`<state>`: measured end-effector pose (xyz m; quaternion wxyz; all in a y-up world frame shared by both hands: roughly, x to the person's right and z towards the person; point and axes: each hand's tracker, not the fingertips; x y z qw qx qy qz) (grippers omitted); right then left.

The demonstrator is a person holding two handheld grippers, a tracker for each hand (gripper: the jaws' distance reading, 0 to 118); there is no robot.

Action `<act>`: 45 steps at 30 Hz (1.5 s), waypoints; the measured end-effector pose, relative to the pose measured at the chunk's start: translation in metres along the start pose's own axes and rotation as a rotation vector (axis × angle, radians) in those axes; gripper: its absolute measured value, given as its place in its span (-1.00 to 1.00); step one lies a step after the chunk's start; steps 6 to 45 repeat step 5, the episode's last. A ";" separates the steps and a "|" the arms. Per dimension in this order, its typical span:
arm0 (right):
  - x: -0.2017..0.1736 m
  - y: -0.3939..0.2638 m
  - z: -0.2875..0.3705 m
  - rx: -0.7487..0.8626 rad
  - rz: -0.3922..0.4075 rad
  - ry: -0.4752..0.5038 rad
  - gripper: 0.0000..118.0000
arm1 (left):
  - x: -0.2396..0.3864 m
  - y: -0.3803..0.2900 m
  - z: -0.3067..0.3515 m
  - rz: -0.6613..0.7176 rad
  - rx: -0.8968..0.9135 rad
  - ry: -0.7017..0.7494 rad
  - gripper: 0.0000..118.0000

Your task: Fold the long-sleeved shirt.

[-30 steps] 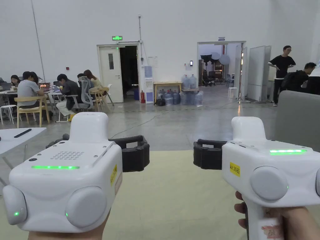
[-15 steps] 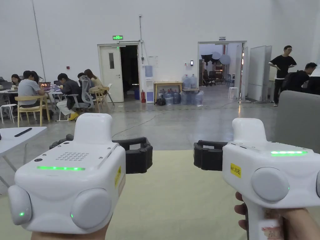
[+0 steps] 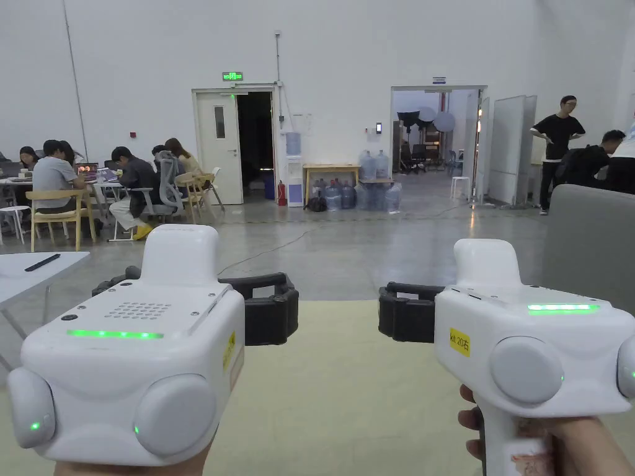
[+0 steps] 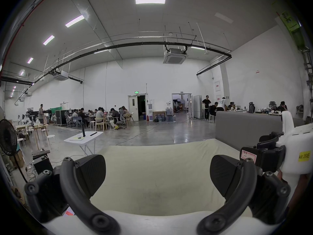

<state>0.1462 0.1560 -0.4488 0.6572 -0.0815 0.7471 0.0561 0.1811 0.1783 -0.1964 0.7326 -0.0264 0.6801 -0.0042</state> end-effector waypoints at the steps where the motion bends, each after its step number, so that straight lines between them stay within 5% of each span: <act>1: 0.000 0.000 0.000 0.001 0.001 0.000 1.00 | 0.000 0.000 0.000 0.001 -0.002 -0.001 1.00; 45: -0.002 0.000 0.000 0.001 0.006 0.000 1.00 | 0.000 -0.001 0.001 0.002 -0.002 -0.001 1.00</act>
